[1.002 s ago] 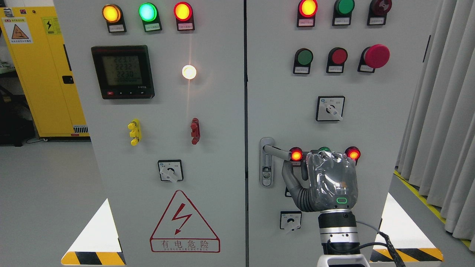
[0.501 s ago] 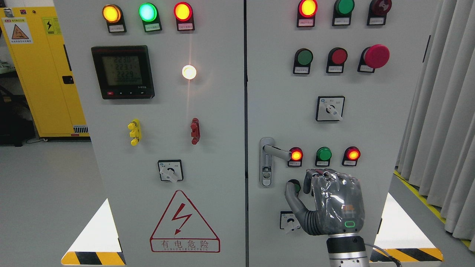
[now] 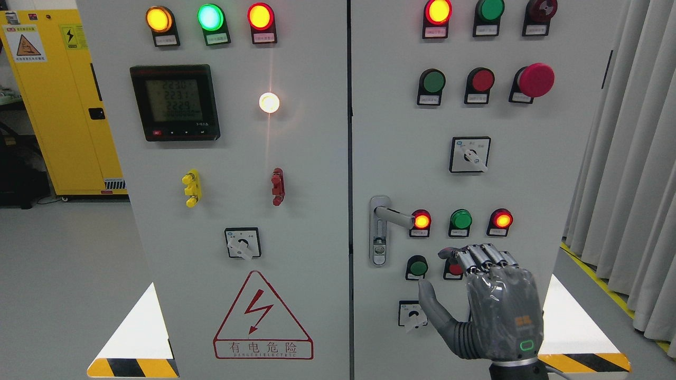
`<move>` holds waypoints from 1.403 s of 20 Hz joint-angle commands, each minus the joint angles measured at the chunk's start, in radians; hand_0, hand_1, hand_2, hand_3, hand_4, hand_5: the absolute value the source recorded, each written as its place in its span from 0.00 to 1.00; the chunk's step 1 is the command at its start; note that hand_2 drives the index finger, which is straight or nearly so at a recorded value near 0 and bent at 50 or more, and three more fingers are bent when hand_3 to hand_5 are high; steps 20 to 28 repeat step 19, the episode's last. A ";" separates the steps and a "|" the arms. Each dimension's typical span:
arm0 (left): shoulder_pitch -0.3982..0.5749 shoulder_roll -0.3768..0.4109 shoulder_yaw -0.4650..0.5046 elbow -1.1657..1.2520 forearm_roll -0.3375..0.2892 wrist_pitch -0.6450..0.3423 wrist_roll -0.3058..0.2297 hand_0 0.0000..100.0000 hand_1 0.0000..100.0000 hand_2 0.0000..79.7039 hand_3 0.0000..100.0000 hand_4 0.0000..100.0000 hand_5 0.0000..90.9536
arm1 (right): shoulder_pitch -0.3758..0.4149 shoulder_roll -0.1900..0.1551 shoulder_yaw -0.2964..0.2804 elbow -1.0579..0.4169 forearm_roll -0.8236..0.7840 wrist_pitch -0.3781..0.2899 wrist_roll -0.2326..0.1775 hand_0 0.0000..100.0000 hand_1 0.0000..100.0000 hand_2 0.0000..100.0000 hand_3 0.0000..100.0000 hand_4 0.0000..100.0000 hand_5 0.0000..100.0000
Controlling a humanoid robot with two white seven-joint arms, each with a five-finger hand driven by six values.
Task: Release door handle
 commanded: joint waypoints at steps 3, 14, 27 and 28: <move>0.000 0.000 0.000 -0.012 0.000 0.000 0.000 0.12 0.56 0.00 0.00 0.00 0.00 | -0.005 0.006 -0.047 -0.031 -0.055 -0.027 0.007 0.61 0.25 0.00 0.00 0.00 0.00; 0.000 0.000 0.000 -0.012 0.000 0.000 0.000 0.12 0.56 0.00 0.00 0.00 0.00 | -0.006 0.008 -0.048 -0.032 -0.072 -0.040 0.003 0.55 0.24 0.00 0.00 0.00 0.00; 0.000 0.000 0.000 -0.012 0.000 0.000 0.000 0.12 0.56 0.00 0.00 0.00 0.00 | -0.009 0.010 -0.048 -0.034 -0.084 -0.040 0.004 0.55 0.24 0.00 0.00 0.00 0.00; 0.000 0.000 0.000 -0.012 0.000 0.000 0.000 0.12 0.56 0.00 0.00 0.00 0.00 | -0.009 0.010 -0.048 -0.034 -0.084 -0.040 0.004 0.55 0.24 0.00 0.00 0.00 0.00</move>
